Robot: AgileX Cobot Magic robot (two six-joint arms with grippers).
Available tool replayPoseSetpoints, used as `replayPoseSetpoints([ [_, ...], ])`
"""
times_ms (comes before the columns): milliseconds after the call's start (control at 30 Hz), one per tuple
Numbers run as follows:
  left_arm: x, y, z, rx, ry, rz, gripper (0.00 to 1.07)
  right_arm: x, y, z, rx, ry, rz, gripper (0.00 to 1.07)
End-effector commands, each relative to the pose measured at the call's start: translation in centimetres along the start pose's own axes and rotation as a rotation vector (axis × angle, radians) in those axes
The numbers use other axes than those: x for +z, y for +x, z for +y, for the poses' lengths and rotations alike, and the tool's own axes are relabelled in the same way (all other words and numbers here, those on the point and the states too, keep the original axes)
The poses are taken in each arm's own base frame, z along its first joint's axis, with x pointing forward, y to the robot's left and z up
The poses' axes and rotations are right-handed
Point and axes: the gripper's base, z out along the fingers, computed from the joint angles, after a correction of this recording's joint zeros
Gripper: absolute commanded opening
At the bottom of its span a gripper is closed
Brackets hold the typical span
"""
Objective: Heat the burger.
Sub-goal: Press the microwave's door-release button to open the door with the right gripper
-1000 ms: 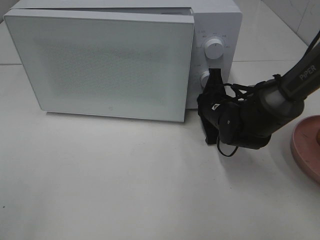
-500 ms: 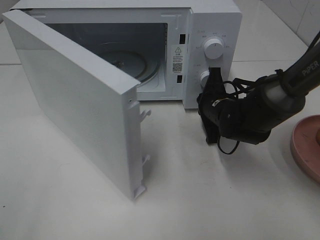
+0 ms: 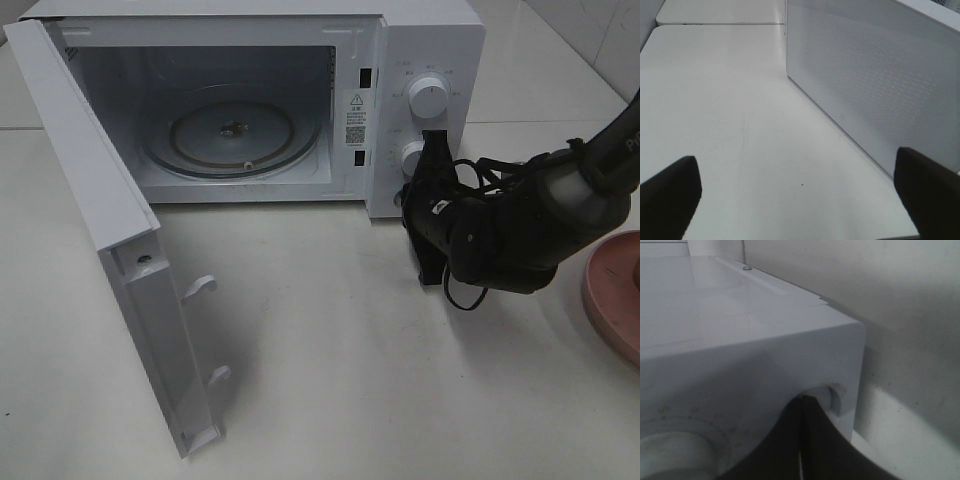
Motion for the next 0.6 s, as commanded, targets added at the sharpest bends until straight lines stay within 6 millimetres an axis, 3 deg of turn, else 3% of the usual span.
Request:
replayPoseSetpoints([
  [33,-0.2,0.2,0.0,-0.005,0.004,-0.021,1.01,-1.0,0.0,1.4,0.004,-0.069,0.003,0.0],
  [600,-0.2,0.2,0.0,-0.005,0.005,-0.021,1.01,-6.1,-1.1,0.9,-0.085,0.058,0.091,0.0],
])
